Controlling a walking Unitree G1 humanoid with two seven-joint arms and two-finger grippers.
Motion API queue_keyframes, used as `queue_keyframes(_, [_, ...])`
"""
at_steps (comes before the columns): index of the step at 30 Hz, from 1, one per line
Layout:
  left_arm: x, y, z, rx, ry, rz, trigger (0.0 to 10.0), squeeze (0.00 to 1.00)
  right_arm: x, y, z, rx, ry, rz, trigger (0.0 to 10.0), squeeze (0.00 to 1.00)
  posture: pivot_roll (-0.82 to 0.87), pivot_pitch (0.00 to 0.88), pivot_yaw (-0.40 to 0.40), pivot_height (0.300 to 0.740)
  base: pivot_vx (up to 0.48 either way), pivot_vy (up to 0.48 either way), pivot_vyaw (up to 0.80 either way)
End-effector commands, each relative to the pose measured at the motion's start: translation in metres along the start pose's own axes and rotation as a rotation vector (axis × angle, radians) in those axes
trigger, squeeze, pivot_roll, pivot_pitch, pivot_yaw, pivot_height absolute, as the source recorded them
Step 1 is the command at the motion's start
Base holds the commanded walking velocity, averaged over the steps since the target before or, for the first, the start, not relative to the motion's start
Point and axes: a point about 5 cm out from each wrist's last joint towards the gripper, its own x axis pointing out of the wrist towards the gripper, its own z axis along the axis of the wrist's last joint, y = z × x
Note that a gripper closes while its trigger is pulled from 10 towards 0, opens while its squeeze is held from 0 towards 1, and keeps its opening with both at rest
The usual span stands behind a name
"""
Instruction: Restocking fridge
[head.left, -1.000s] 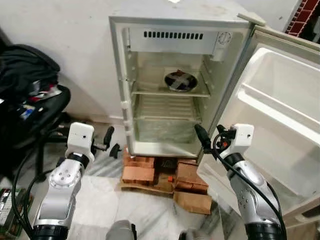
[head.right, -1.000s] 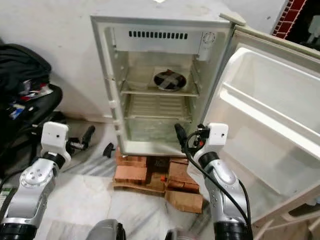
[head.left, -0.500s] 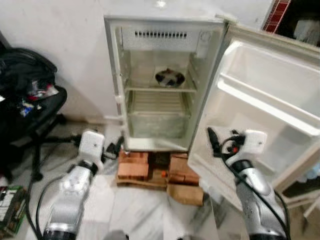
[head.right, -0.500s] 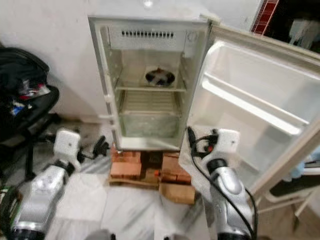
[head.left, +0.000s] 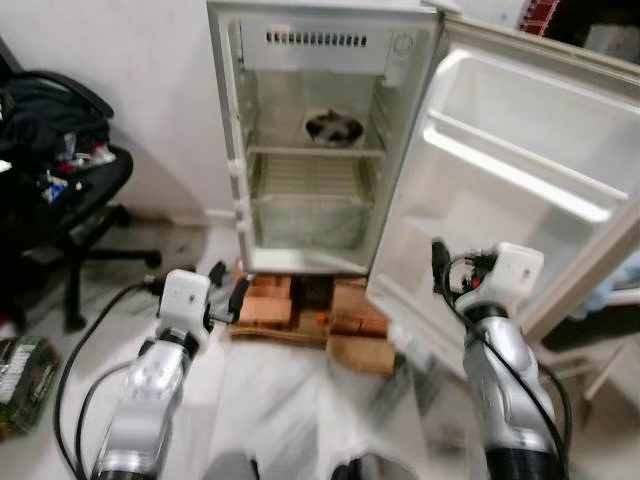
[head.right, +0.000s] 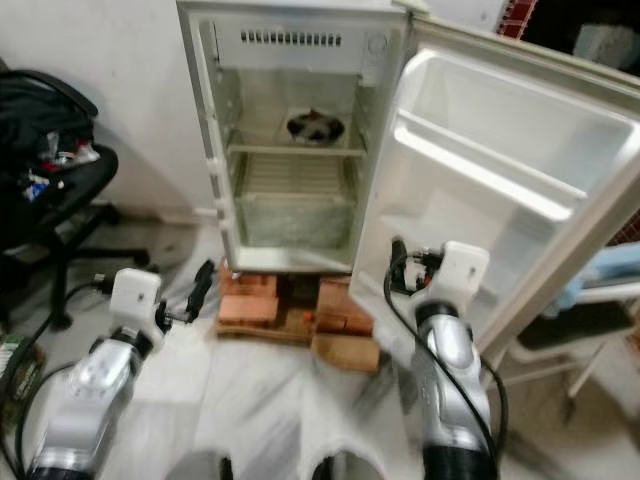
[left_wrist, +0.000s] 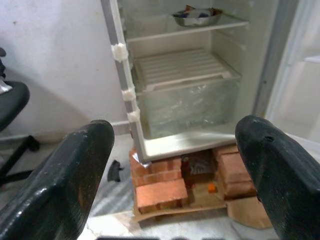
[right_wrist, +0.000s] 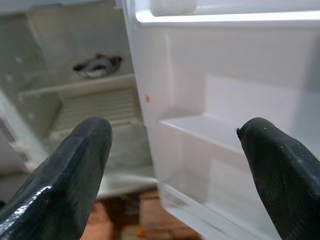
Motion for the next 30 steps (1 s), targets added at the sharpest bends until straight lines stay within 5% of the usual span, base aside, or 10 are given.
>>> queue_keyframes(1, [0.001, 0.004, 0.006, 0.008, -0.025, 0.017, 10.0, 0.00, 0.001, 0.005, 0.004, -0.029, -0.028, 0.033, 10.0, 0.00, 0.01, 0.000, -0.074, 0.740, -0.277, 0.000, 0.00])
queue_keyframes(9, [0.006, -0.001, 0.010, 0.000, -0.040, 0.013, 10.0, 0.00, 0.005, 0.004, 0.011, -0.149, -0.050, 0.058, 10.0, 0.00, 0.00, 0.000, -0.087, 0.740, -0.330, 0.000, 0.00])
queue_keyframes(19, [0.002, -0.003, 0.009, -0.036, -0.063, 0.020, 10.0, 0.00, 0.011, 0.001, 0.014, -0.119, -0.053, 0.065, 10.0, 0.00, 0.00, 0.000, -0.100, 0.740, -0.053, 0.000, 0.00])
queue_keyframes(30, [0.002, -0.005, 0.009, -0.031, -0.064, 0.016, 10.0, 0.00, 0.015, 0.002, 0.015, -0.096, -0.051, 0.082, 10.0, 0.00, 0.00, 0.005, -0.098, 0.740, 0.369, -0.294, 0.00])
